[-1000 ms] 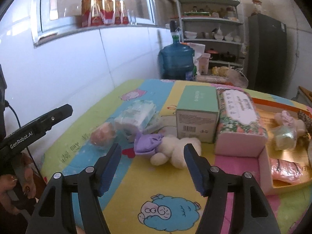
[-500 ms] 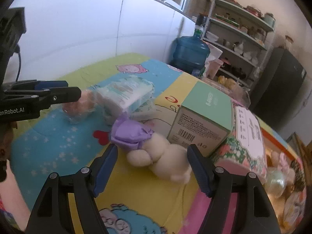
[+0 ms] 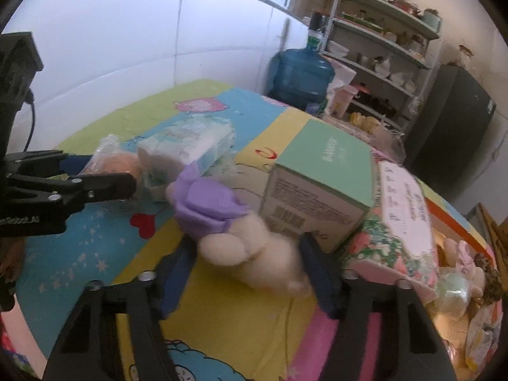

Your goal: Organize soft objects

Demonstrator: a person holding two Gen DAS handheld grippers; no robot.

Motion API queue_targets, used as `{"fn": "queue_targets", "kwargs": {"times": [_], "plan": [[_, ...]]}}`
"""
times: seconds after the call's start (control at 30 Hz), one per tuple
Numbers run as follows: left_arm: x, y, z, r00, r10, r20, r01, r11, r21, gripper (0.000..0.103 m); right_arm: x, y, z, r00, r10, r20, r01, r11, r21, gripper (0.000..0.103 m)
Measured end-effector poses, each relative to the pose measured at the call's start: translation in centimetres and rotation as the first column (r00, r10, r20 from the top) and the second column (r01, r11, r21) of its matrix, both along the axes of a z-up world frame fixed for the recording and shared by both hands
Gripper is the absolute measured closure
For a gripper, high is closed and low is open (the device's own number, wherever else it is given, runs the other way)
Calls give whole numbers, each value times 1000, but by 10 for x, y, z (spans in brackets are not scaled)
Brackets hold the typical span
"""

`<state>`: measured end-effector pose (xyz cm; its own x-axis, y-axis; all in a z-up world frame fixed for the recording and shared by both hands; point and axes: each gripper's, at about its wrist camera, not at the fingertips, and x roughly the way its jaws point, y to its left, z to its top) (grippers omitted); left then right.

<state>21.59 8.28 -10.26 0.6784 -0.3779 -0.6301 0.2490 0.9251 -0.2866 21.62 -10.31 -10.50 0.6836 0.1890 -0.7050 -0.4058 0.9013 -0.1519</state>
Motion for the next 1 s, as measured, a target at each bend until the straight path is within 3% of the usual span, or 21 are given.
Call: {"fn": "queue_targets", "kwargs": {"times": [0.3, 1.0], "plan": [[-16, 2, 3, 999, 23, 35, -23, 1000, -3, 52, -11, -13, 5, 1000, -27, -11, 27, 995, 94, 57], [-50, -10, 29, 992, 73, 103, -73, 997, -9, 52, -55, -18, 32, 998, -51, 38, 43, 979, 199, 59]]}}
